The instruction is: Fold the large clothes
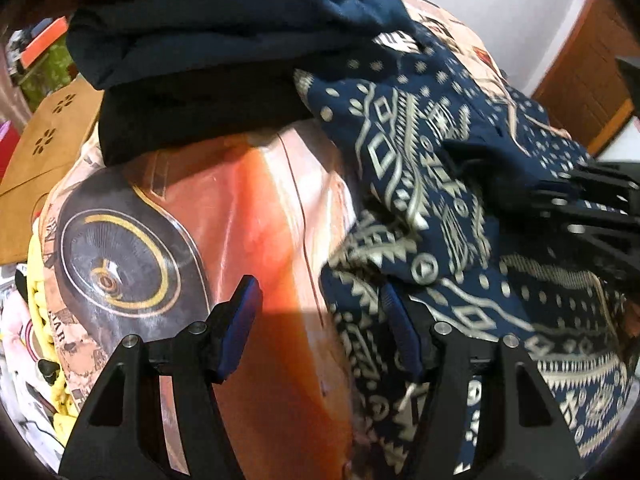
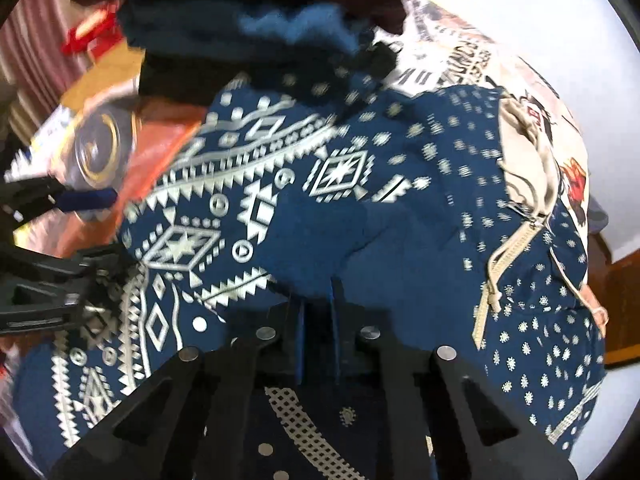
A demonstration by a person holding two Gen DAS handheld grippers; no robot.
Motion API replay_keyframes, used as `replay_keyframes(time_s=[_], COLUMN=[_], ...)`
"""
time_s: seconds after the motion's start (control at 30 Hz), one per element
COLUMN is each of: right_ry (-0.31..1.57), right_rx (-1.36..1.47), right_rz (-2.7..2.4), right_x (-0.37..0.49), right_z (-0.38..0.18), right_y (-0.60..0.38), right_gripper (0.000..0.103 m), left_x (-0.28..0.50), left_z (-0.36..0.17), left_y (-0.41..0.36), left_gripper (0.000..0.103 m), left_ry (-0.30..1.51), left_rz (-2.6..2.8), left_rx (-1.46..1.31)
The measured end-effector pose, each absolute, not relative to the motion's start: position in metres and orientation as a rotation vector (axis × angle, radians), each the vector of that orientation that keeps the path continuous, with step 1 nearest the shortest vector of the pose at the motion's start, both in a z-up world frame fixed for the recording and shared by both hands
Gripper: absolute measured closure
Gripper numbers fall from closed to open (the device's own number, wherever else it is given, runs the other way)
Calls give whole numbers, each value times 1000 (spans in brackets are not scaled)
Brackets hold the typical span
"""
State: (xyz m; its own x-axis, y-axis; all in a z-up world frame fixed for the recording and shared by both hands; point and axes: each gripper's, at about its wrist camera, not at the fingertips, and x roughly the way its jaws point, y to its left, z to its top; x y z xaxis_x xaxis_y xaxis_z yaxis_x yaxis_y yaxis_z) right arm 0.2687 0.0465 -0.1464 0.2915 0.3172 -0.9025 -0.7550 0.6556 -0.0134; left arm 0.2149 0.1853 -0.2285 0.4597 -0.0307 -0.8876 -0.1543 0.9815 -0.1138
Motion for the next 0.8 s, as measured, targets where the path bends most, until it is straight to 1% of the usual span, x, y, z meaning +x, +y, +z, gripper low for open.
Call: replay_keyframes(time_s=[0.13,0.27,0.47,0.63,0.8], right_ry=[959,864,715,720,800], right_rx=[-407,-314,-198,-86,-42], right_rz=[721,693,573,468,400], right_x=[278,289,305,322,319], right_z=[-114,-62,4,11,-16], right_y=[29,4,-56,-105,-141], right_gripper=[94,94,95,94,94], left_x=[221,224,230,228,224], left_z=[-231,-230,-222,-218,-222], left_y=[187,187,184,197,196], left_gripper=[41,41,41,37,35], left_ry=[1090,1082,1031,973,979], left_rz=[92,113,206,264,300], left_rx=[-233,-235,-173,-244,-253])
